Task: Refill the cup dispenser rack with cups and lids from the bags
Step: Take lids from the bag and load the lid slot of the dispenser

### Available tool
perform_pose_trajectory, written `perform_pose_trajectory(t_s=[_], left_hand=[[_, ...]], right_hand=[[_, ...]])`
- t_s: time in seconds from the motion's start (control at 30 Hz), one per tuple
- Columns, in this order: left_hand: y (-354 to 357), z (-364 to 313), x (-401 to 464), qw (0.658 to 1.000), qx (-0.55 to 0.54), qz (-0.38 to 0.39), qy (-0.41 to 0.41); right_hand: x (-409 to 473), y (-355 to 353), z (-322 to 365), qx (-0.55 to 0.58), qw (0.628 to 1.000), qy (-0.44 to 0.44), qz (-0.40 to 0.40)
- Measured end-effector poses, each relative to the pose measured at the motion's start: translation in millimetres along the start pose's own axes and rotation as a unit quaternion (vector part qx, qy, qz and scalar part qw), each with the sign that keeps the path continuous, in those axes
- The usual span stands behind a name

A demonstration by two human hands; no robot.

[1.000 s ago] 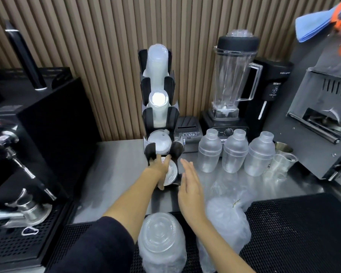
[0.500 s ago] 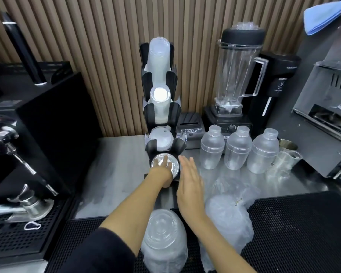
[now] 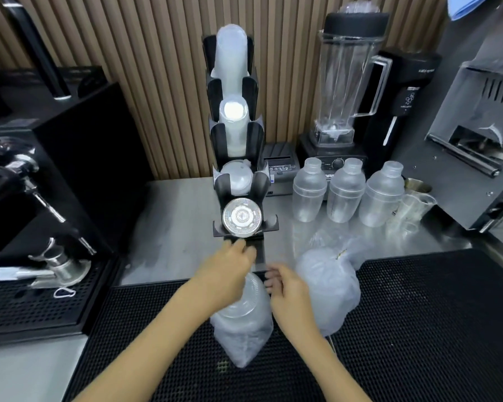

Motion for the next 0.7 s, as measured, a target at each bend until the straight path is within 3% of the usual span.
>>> perform_pose_trajectory(t_s=[0.07,0.13,0.43,0.53,0.63,0.7], left_hand=[[40,5,-2,0.992,-0.059,0.109,0.016],[61,10,3,0.985,-0.095,0.142,0.015],[85,16,12,0.977,-0.207,0.060,-0.007],[85,14,15,0.977,-0.202,0.063,-0.020],[86,13,18,0.979,-0.183,0.084,-0.033],[87,14,19,0.979,-0.173,0.098,-0.043]], right_hand=[[-1,21,-23,-0.029,0.995,0.065,0.068],[-7,34,-38,-0.016,0.989,0.108,0.099],[-17,40,-70,0.131,0.972,0.193,0.028],[-12,39,-73,0.042,0.982,0.181,0.036],[-9,43,-68,-0.177,0.975,0.133,0.015],[-8,47,-65,-0.248,0.962,0.115,0.007]])
Point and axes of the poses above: each hand's wrist, its own x-axis towards the middle knuckle, its own y-axis out of the palm, z = x × y, the point moved 9 cm from there along x, towards the middle knuckle, and after that the axes turned 10 degrees about z, right-handed, at the moved point
